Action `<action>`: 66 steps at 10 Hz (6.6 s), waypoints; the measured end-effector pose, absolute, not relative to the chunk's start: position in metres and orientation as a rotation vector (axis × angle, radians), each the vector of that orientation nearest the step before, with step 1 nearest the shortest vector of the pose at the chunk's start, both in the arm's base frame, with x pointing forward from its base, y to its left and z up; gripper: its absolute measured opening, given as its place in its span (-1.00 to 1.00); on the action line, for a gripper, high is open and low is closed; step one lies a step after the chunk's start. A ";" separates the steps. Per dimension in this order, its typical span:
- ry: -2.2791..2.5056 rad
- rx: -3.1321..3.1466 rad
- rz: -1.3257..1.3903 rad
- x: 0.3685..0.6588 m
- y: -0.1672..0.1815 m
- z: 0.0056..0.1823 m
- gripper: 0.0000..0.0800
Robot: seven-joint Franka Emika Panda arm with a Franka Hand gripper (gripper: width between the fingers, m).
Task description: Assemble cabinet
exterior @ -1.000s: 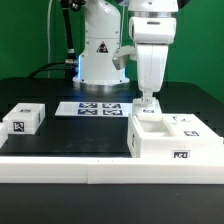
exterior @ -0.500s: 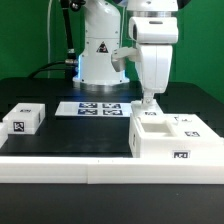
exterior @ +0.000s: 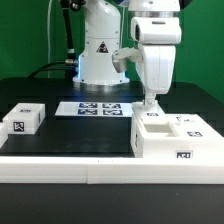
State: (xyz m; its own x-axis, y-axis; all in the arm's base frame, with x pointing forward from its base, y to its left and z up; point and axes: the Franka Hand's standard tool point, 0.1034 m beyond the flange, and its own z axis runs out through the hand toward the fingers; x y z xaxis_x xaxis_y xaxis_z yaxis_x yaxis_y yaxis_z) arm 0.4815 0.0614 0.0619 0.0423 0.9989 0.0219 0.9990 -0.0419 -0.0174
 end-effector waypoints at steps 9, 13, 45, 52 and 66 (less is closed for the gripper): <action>-2.158 -2.260 -0.076 0.557 0.060 0.062 -0.83; -2.167 -2.259 -0.085 0.561 0.060 0.062 -0.83; -1.099 -2.923 -0.214 0.525 0.060 0.096 0.99; -0.165 -3.032 -0.198 0.512 0.074 0.087 0.99; -0.075 -3.080 -0.256 0.502 0.082 0.061 0.99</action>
Offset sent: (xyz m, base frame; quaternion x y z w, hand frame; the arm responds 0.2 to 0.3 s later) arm 0.0464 0.0150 -0.0090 0.0060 0.0252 -0.0445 0.9987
